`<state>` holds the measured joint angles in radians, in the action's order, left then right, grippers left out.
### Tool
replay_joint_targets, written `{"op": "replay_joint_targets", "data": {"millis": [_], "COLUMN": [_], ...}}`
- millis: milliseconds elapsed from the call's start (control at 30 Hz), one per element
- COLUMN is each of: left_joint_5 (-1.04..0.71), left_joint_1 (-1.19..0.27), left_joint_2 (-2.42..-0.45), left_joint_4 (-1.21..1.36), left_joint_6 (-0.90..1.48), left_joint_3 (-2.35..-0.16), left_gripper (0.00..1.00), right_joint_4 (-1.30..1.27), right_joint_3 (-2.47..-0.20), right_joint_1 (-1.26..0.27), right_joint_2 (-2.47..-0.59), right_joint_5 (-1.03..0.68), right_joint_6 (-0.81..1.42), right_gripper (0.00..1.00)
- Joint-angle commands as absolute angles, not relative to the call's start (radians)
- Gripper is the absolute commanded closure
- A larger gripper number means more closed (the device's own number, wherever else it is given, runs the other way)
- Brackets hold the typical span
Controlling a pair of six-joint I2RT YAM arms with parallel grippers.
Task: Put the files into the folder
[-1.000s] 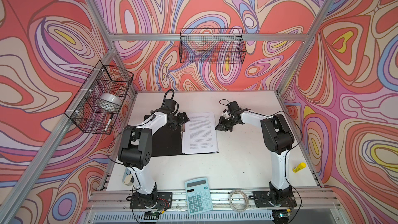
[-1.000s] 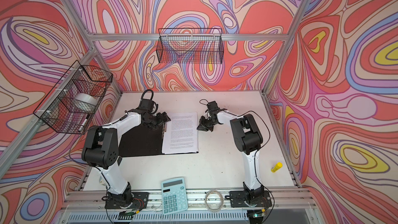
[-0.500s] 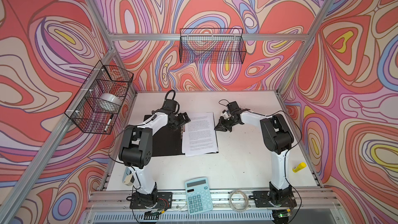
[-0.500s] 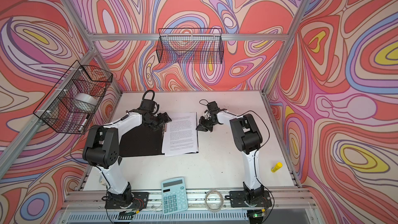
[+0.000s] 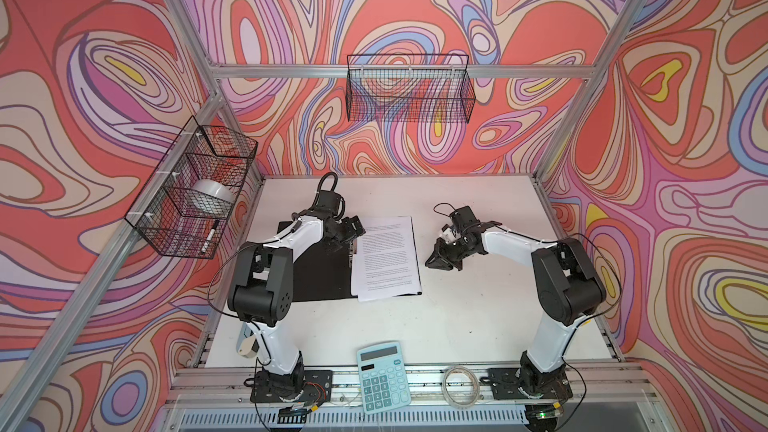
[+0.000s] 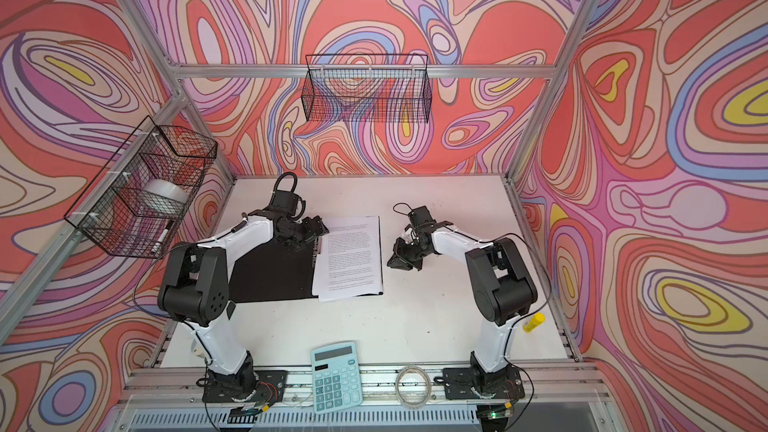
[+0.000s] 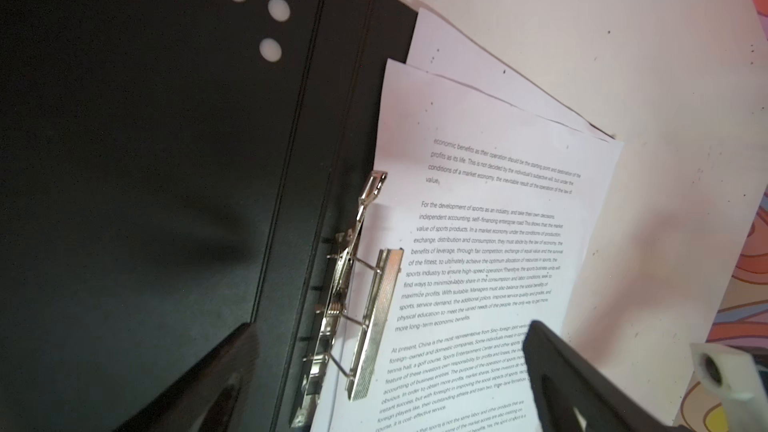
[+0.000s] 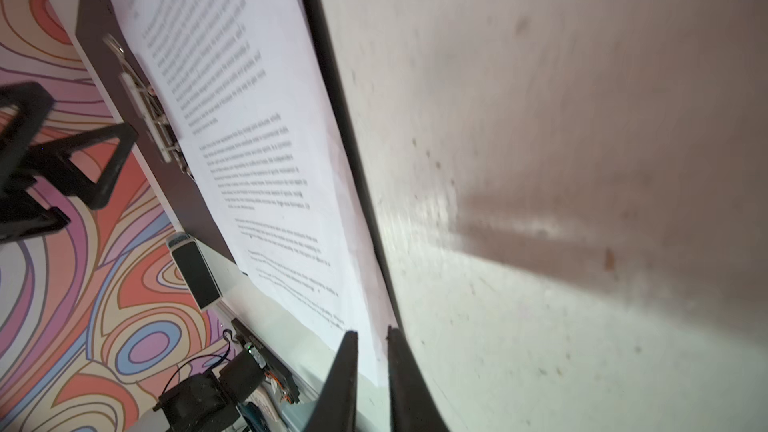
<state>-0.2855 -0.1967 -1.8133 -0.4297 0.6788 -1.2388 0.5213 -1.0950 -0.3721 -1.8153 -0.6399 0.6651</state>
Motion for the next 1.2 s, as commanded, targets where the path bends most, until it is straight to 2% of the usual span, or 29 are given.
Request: {"op": "replay_joint_targets", "data": {"millis": [0, 267, 933, 1167], "left_joint_5": [-0.270, -0.265, -0.275, -0.261], "left_joint_1": [-0.199, -0.199, -0.199, -0.199], "left_joint_2": [-1.775, -1.764, -1.748, -1.728], "left_joint_4": [-0.461, -0.460, -0.449, -0.446], "left_joint_6": [0.695, 0.695, 0.702, 0.691], "left_joint_3": [-1.253, -1.251, -1.246, -1.238], "left_gripper": [0.00, 0.00, 0.00, 0.00], "right_joint_4": [0.495, 0.422, 0.393, 0.578], "right_joint_3": [-1.034, -0.972, -1.042, -1.095], "right_joint_1": [-0.415, -0.460, -0.512, -0.523], "right_joint_2": [-1.794, -1.790, -1.858, -1.818], "right_joint_5": [-0.697, -0.704, -0.735, -0.646], "right_joint_6": [0.693, 0.744, 0.758, 0.672], "right_gripper": [0.84, 0.84, 0.85, 0.86]}}
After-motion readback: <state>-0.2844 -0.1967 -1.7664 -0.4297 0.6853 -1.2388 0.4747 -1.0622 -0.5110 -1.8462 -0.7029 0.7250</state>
